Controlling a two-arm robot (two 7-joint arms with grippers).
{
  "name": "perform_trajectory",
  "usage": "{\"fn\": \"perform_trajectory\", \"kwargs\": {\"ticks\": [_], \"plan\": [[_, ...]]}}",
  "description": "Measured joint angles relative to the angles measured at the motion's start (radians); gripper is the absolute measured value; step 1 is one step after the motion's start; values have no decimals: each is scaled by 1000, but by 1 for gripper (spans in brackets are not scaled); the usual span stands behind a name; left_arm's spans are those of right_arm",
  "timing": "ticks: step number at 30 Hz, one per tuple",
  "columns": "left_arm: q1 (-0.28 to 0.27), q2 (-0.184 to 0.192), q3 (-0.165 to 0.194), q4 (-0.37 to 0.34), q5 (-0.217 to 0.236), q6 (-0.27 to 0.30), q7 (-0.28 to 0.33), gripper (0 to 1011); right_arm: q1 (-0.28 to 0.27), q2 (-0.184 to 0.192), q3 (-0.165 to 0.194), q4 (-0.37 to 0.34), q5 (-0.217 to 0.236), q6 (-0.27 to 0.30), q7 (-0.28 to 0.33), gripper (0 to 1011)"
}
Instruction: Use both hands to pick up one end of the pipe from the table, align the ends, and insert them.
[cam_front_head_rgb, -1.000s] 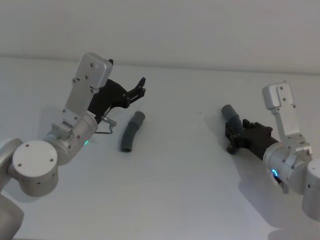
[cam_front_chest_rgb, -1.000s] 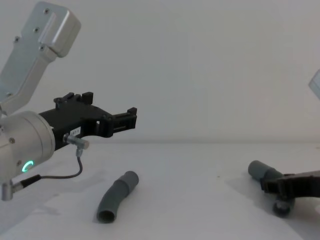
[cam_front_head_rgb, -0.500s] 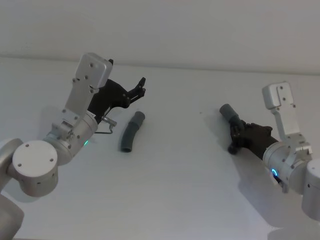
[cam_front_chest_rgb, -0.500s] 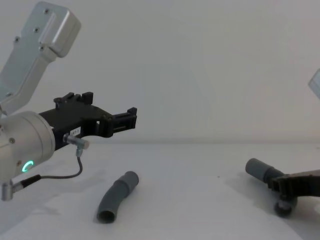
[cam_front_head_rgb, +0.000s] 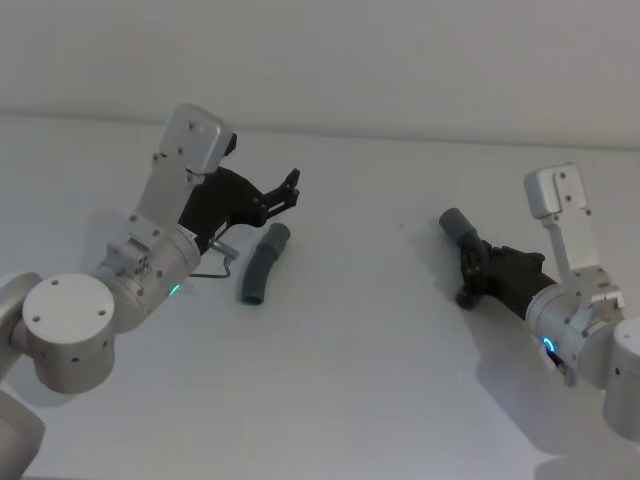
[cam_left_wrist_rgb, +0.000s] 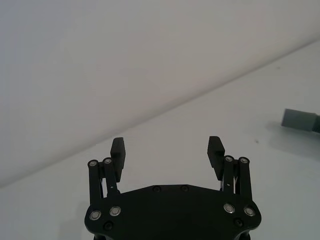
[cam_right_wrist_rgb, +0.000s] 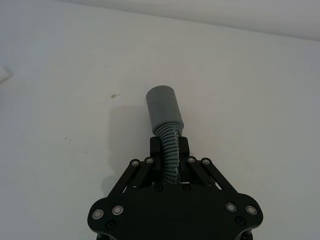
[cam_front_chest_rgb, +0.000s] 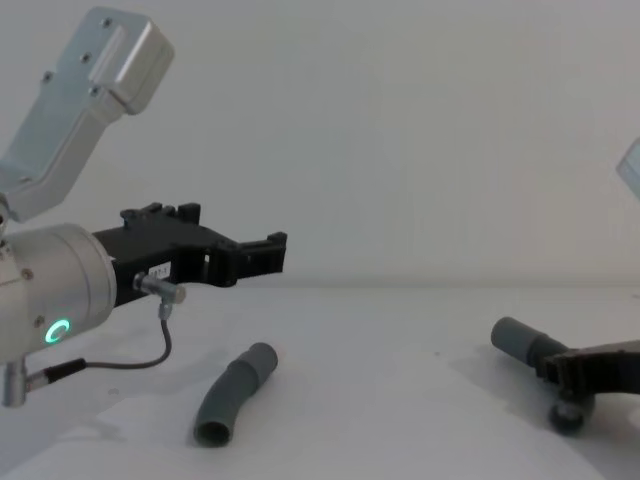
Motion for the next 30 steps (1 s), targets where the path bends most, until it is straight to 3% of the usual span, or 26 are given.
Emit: {"fn": "perform_trajectory", "kwargs": {"ticks": [6, 16, 23, 30], "plan": [[7, 4, -4, -35, -29, 80, -19, 1000, 0, 0, 0, 0, 0, 0, 0, 186], [32, -2, -18, -108, -83, 268, -22, 1000, 0, 0, 0, 0, 0, 0, 0, 186], [47, -14, -29, -143, -100, 371, 3, 1000, 0, 0, 0, 0, 0, 0, 0, 186], [41, -21, -31, -152, -102, 440, 15, 1000, 0, 0, 0, 0, 0, 0, 0, 186]]}}
